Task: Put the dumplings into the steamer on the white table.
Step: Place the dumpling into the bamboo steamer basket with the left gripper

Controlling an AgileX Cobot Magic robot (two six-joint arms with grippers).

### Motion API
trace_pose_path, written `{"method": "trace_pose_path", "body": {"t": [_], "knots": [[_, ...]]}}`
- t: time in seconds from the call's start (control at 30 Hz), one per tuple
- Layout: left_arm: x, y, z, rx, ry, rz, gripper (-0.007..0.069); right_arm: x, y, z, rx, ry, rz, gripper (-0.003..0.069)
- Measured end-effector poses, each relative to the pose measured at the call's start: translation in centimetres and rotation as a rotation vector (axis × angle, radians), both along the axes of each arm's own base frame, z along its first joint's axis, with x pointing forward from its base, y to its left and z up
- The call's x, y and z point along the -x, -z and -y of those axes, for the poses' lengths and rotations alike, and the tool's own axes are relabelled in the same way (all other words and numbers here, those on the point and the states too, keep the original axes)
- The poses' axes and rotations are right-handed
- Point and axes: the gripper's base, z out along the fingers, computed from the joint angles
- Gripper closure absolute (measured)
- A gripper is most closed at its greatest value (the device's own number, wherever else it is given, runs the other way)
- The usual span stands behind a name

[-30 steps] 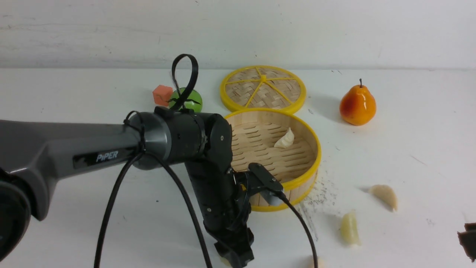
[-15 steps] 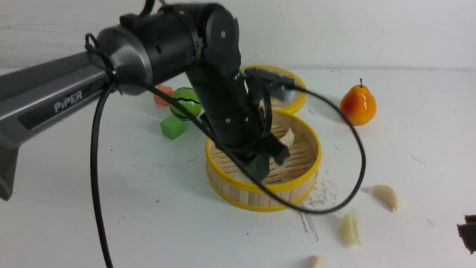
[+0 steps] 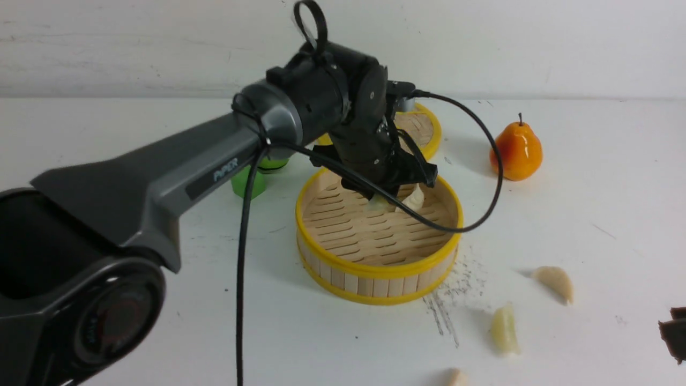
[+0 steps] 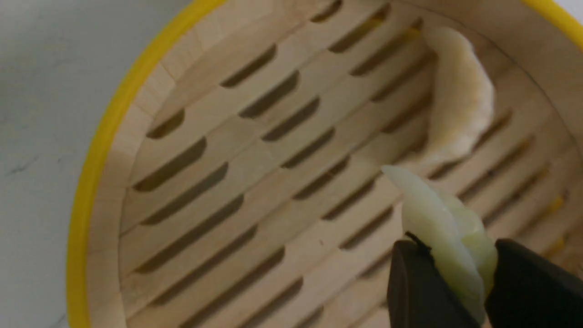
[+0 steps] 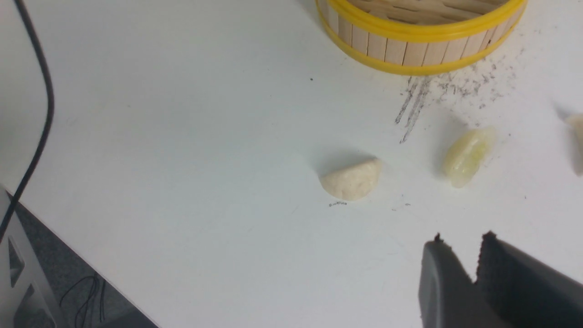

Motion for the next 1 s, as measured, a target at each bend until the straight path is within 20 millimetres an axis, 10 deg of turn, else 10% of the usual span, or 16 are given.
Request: {"method": "trace_pose_path", "body": {"t": [0.33, 0.63, 1.0], "knots": [[-1.9, 3.3, 0.5, 0.024, -0.112, 0.061, 0.0428, 0.1, 0.1, 0.0, 0.006, -0.008, -0.016, 0.0529], [-1.2, 3.4, -0.1, -0.034, -0.144, -0.031, 0.0131, 0.1, 0.1, 0.0, 0.006, -0.008, -0.017, 0.0522], [3.9, -9.1, -1.7, 0.028, 0.045, -0.1, 0.0066, 0.1, 0.1, 0.0, 0.007, -0.008, -0.017, 0.0516]]}}
